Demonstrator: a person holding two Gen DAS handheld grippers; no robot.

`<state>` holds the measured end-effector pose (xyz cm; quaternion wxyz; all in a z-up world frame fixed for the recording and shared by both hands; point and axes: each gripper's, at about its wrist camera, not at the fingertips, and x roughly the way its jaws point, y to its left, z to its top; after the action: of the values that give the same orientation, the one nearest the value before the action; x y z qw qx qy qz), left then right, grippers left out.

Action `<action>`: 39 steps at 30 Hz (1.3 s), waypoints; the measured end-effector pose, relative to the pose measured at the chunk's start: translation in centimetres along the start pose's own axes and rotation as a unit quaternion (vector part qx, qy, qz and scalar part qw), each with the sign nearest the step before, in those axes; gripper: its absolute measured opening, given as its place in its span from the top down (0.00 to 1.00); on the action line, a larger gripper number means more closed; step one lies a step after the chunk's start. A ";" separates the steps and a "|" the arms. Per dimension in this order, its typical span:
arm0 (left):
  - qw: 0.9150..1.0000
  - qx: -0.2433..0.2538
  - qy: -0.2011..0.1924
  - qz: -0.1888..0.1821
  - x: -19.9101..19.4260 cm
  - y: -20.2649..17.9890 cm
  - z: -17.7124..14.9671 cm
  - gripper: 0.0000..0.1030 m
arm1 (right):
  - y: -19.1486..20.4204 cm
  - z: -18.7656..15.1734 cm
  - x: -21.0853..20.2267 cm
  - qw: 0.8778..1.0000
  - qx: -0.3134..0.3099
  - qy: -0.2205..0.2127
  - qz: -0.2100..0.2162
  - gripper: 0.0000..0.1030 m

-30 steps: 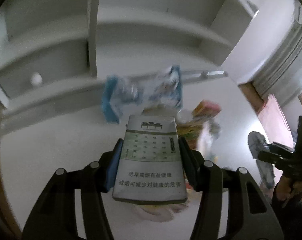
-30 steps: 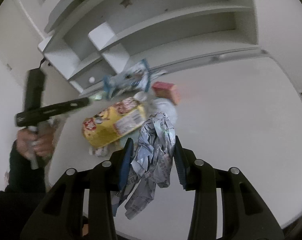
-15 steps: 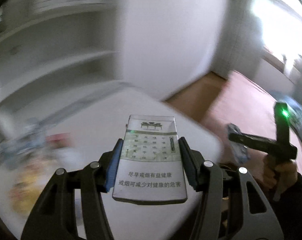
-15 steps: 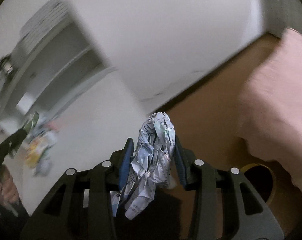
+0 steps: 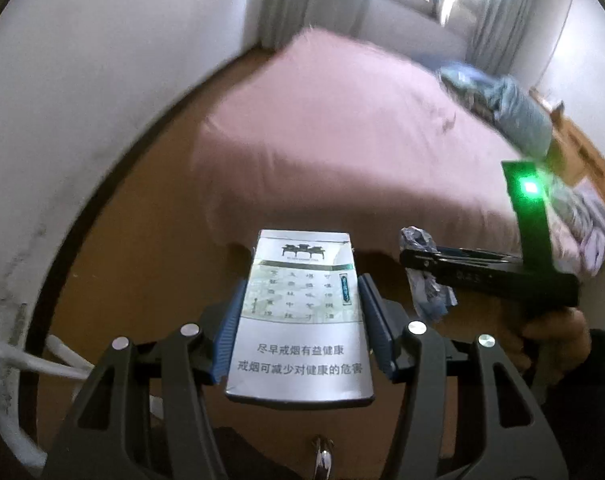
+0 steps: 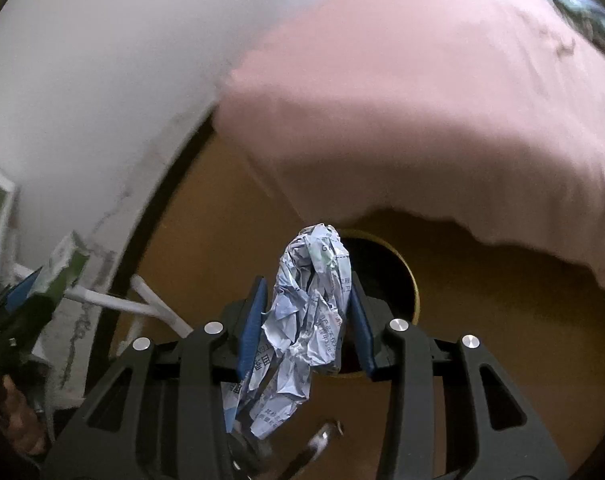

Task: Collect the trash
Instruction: 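Carry the foil wrapper and cigarette pack over the bin and release both, then return to the desk and grasp the grey cloth with the right gripper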

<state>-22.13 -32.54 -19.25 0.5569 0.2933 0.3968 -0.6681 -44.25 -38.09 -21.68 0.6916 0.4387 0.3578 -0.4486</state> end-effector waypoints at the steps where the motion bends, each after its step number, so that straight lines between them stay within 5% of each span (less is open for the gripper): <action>1: 1.000 -0.004 0.017 -0.007 2.1 -0.1 -0.2 0.47 | -0.9 -0.4 1.2 1.000 0.006 0.015 -0.005 0.62; 7: 0.997 -0.011 0.079 -0.019 8.7 -0.3 -2.1 0.47 | -1.9 -2.1 4.5 0.998 0.012 0.058 -0.005 0.62; 15: 0.995 -0.016 0.096 -0.036 11.3 -0.3 -1.2 0.46 | -2.3 -1.1 5.2 0.998 0.010 0.063 -0.001 0.60; 19: 0.995 -0.006 0.092 -0.031 12.3 -0.7 -1.0 0.32 | -2.2 -1.2 4.6 0.999 0.015 0.047 0.002 0.42; 24: 0.995 -0.016 0.093 -0.035 12.2 -0.5 -0.8 0.25 | -2.3 -0.9 4.4 0.999 0.020 0.042 0.003 0.39; 29: 0.998 -0.007 0.062 -0.013 8.4 -0.4 -0.7 0.11 | -1.2 -0.4 2.9 1.000 0.011 0.028 -0.003 0.35; 33: 1.000 -0.010 0.029 0.001 2.9 -0.7 -0.5 0.07 | 1.7 0.6 -1.1 0.999 -0.028 -0.020 -0.011 0.17; 39: 0.997 0.005 -0.044 0.069 -10.2 -0.1 -1.5 0.07 | 11.8 1.6 -8.2 0.986 -0.138 -0.090 0.019 0.15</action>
<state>-20.22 -26.05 -11.47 0.6174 0.2931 0.3472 -0.6422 -35.83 -34.54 -10.42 0.7831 0.3037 0.3438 -0.4199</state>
